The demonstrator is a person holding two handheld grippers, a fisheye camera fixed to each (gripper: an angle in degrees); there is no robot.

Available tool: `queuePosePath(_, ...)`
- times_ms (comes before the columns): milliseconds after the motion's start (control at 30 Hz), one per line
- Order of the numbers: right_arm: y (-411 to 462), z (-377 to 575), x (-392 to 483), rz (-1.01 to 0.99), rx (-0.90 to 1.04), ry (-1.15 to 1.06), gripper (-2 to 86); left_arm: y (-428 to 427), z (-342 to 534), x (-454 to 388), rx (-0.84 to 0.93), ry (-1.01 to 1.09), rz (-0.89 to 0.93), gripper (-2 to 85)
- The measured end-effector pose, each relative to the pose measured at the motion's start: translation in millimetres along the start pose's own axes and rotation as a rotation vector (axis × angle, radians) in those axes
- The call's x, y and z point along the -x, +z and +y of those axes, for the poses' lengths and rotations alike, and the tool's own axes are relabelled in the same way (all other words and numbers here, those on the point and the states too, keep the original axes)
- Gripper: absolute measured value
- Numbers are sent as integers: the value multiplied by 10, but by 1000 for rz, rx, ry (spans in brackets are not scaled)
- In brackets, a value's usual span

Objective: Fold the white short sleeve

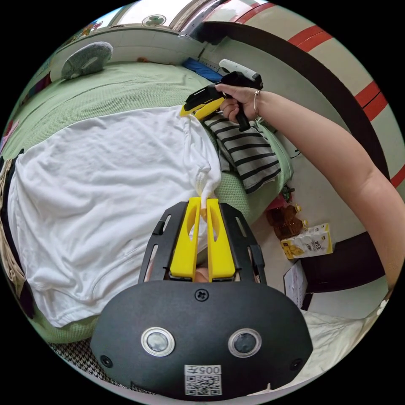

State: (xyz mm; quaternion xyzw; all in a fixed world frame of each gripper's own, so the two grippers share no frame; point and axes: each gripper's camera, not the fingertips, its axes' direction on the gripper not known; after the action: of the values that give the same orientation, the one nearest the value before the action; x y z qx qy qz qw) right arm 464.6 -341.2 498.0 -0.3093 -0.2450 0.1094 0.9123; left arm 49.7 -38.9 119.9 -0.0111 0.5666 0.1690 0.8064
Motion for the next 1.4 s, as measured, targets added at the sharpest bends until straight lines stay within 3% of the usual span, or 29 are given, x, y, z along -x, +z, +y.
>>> queuePosePath(367,144,-368,30,33,-5,-6,75,-269,115,74,-21,31,-7,36)
queuePosePath(533,74,-446,34,-78,-44,16,-7,-497,193,174,-42,23,-3,35)
queuePosePath(1400,-1034,227,463,112,-195,144,-13,-1372,403,-377,-160,61,241,23)
